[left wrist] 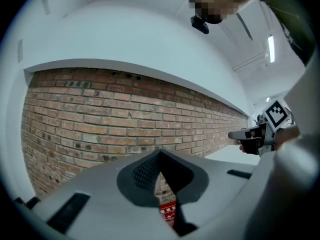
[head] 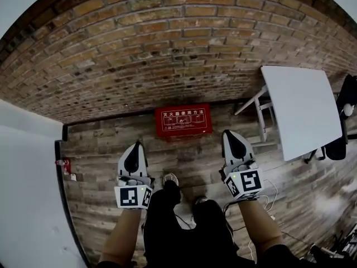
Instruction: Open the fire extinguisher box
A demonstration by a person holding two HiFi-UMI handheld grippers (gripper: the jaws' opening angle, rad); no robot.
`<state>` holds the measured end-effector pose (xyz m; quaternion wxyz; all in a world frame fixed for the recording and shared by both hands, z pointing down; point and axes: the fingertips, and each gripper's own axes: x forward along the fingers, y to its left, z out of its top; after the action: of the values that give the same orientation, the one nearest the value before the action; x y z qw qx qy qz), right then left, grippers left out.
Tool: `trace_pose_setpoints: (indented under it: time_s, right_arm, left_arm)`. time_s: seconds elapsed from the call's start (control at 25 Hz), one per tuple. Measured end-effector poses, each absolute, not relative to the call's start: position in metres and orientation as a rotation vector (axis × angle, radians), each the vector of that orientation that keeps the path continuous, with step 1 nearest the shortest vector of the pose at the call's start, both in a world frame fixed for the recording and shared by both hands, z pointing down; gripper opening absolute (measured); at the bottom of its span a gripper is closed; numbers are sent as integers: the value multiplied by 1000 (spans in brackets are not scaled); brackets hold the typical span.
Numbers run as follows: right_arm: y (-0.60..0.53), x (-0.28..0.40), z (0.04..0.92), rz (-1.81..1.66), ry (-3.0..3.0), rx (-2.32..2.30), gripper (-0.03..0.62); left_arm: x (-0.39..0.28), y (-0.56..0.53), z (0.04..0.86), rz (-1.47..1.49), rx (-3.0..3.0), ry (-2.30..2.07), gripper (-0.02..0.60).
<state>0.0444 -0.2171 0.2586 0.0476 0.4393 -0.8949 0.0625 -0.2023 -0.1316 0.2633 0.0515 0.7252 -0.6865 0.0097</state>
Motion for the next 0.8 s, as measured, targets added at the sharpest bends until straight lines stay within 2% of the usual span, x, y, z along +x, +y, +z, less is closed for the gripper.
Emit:
trace_pose_setpoints:
  time_s: [0.8]
  right_arm:
    - [-254, 43, 581, -92, -2829, 1426, 18]
  left_arm:
    - [-233, -159, 576, -157, 2317, -2302, 43]
